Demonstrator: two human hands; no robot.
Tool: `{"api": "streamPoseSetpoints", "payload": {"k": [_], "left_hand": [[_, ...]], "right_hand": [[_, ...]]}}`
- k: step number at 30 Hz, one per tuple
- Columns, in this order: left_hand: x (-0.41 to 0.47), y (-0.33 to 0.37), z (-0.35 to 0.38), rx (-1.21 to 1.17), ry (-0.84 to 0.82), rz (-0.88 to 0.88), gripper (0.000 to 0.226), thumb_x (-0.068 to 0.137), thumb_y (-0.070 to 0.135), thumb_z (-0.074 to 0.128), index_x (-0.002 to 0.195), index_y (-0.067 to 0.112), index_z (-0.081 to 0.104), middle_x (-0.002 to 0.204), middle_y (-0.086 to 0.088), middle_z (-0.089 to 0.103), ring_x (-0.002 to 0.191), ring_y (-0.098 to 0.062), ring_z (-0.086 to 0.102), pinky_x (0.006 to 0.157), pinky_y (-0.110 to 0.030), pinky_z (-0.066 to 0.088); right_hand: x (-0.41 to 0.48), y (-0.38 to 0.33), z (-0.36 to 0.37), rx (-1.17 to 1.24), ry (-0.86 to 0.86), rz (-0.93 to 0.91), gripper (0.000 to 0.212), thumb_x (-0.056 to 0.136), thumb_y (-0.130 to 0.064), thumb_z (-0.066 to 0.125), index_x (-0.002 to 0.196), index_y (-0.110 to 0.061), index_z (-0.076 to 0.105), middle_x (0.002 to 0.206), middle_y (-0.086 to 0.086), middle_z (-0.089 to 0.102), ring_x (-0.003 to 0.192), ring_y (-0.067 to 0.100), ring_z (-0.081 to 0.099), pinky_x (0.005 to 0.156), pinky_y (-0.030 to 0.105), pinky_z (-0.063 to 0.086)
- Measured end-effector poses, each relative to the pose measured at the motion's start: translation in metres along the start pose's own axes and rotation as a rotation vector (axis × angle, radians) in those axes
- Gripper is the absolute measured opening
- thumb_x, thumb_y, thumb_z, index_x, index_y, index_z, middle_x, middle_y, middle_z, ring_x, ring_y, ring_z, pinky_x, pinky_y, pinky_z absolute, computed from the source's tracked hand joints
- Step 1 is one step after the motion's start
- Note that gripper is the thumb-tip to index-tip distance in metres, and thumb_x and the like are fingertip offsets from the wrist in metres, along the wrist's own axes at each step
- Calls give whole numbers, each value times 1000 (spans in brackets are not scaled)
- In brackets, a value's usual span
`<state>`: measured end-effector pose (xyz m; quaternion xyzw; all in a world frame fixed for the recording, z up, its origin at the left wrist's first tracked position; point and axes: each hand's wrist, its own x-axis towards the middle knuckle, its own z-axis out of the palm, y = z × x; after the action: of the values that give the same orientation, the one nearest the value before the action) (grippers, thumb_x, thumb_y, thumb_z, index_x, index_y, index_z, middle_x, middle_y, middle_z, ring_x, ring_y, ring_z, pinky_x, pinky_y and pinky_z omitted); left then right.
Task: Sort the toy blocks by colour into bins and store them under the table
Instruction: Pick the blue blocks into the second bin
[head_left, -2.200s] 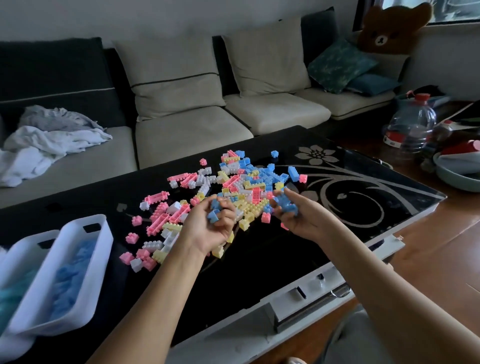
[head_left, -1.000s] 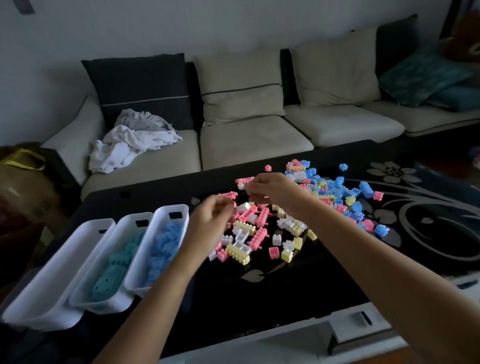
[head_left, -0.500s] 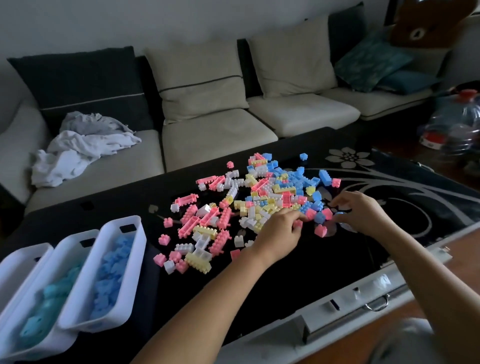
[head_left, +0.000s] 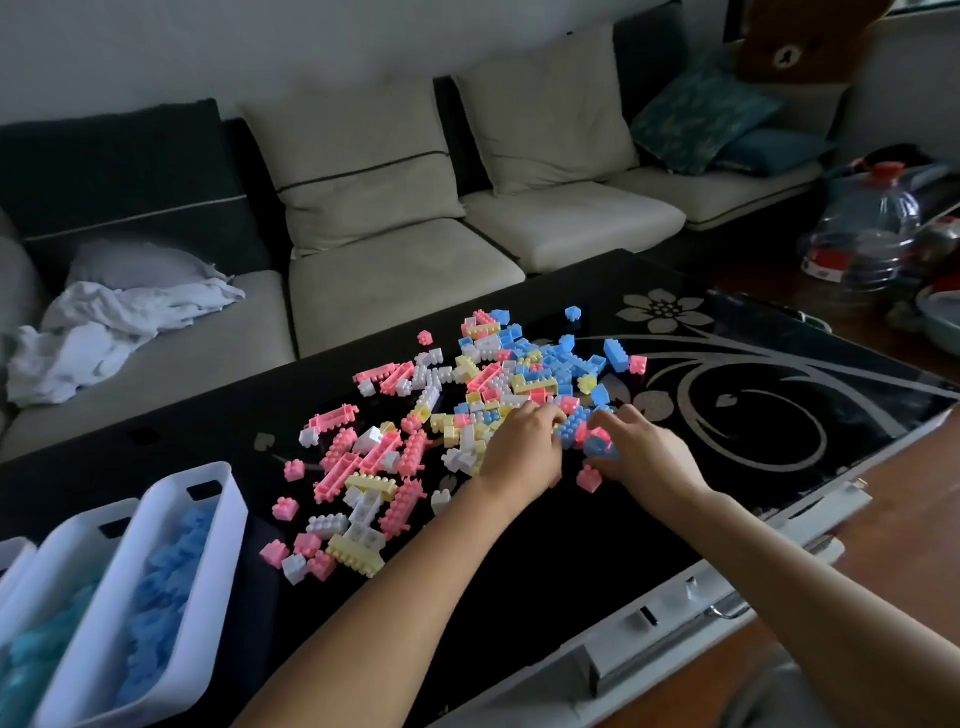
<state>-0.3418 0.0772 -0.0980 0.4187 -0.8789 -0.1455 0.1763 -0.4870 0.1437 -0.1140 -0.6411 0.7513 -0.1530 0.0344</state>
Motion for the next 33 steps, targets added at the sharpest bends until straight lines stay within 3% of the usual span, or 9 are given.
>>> {"api": "streamPoseSetpoints", "payload": {"k": [5, 12, 14, 17, 19, 24, 28, 30, 33], "left_hand": [[24, 6, 2, 90, -198, 12, 50, 92, 13, 54, 140, 17, 44, 141, -8, 44, 130, -25, 36, 108, -34, 33], [32, 6, 11, 134, -115, 6, 25, 88, 11, 61, 112, 14, 54, 112, -6, 59, 106, -24, 52, 86, -32, 44], [30, 4, 10, 144, -106, -23, 29, 89, 13, 62, 116, 10, 51, 111, -8, 61, 104, -25, 55, 84, -33, 45], [26, -1, 7, 147, -145, -63, 45, 89, 21, 64, 127, 5, 47, 119, -10, 59, 109, -25, 55, 90, -33, 45], [22, -5, 3, 62, -147, -64, 39, 90, 23, 62, 125, 8, 54, 123, -8, 59, 109, -21, 56, 93, -32, 46], [13, -3, -22, -339, -106, -221, 37, 94, 24, 55, 128, 10, 53, 122, -4, 56, 112, -20, 55, 89, -25, 39], [19, -8, -47, -1313, -92, -540, 16, 96, 10, 41, 107, 2, 51, 94, -15, 56, 82, -22, 57, 73, -30, 46], [21, -21, -58, -1692, -27, -658, 27, 93, 8, 35, 116, -2, 44, 96, -21, 54, 82, -25, 56, 73, -34, 48], [19, -41, -66, -1918, 59, -731, 15, 91, 13, 37, 99, 3, 46, 96, -22, 54, 86, -28, 56, 74, -40, 54]], "right_hand": [[1, -3, 3, -29, -22, -65, 40, 91, -41, 55, 127, -29, 42, 110, 2, 47, 80, 25, 62, 66, 35, 52], [1, -6, 0, 60, 4, 3, 39, 87, -41, 61, 113, -16, 48, 109, 1, 52, 87, 23, 61, 68, 32, 47], [0, -6, -1, 54, -1, -13, 34, 87, -39, 61, 111, -17, 50, 108, 1, 52, 86, 23, 60, 68, 32, 47], [-1, -5, -7, 220, -26, -4, 26, 84, -37, 66, 100, -18, 57, 99, -1, 57, 82, 18, 58, 65, 28, 44], [-1, -2, -15, 437, -33, 39, 22, 81, -36, 70, 94, -20, 63, 86, -4, 60, 71, 11, 56, 57, 20, 41], [-1, 11, -28, 1273, -181, 213, 19, 89, -29, 60, 95, -11, 64, 75, 3, 58, 54, 8, 50, 48, 18, 42], [12, 25, -31, 1928, -199, 507, 19, 95, -24, 51, 103, -8, 57, 74, 6, 62, 57, 12, 56, 47, 16, 49], [18, 27, -32, 2059, -128, 585, 16, 96, -16, 48, 107, -4, 51, 88, 14, 61, 69, 18, 61, 54, 22, 55], [26, 30, -25, 1893, -29, 505, 18, 94, -15, 54, 110, -7, 53, 101, 7, 59, 78, 6, 67, 69, 16, 53]]}}
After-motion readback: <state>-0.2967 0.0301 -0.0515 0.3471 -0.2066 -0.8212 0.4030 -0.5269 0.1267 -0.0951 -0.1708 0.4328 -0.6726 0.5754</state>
